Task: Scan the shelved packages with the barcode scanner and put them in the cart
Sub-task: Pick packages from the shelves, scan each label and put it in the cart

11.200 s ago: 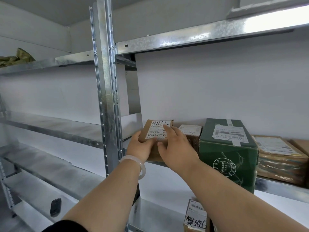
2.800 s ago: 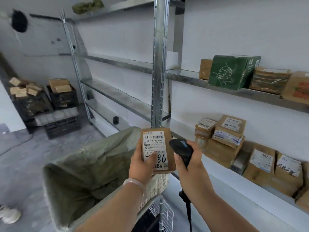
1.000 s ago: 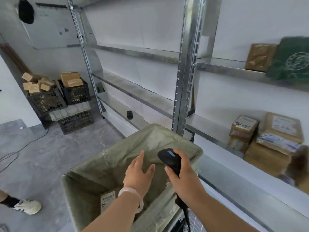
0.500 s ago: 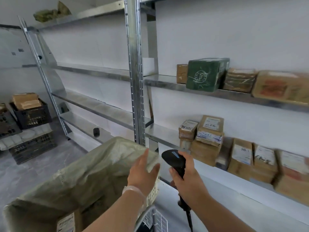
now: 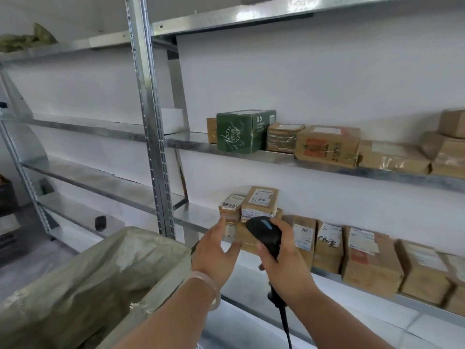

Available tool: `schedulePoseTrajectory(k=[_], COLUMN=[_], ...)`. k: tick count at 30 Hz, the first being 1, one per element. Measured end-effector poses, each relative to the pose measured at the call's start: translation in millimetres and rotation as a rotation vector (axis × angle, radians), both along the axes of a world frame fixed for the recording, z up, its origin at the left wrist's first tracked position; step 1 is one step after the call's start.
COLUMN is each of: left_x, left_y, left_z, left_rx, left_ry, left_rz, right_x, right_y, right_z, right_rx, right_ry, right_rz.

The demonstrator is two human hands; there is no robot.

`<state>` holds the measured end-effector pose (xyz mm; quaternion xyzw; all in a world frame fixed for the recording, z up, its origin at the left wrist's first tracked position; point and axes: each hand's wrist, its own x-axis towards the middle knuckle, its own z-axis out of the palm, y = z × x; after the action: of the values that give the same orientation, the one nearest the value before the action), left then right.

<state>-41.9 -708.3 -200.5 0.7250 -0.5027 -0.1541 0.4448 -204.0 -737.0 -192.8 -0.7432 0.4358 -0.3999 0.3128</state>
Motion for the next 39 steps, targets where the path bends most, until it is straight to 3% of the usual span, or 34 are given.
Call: schedulePoseTrajectory(k=[16, 39], left_x=[26, 175], left_y=[-55, -167], left_z=[73, 152], left_rx=[-0.144, -0.284], left_ry=[-0.02, -0.178], left_rz=[-0.051, -0.152], right_x=[21, 190], right_y=[-46, -130], right_z=[73, 143], right_rx=[-0.185, -0.323], right_ry=[-0.062, -0.156], right_rz=[0.009, -0.038])
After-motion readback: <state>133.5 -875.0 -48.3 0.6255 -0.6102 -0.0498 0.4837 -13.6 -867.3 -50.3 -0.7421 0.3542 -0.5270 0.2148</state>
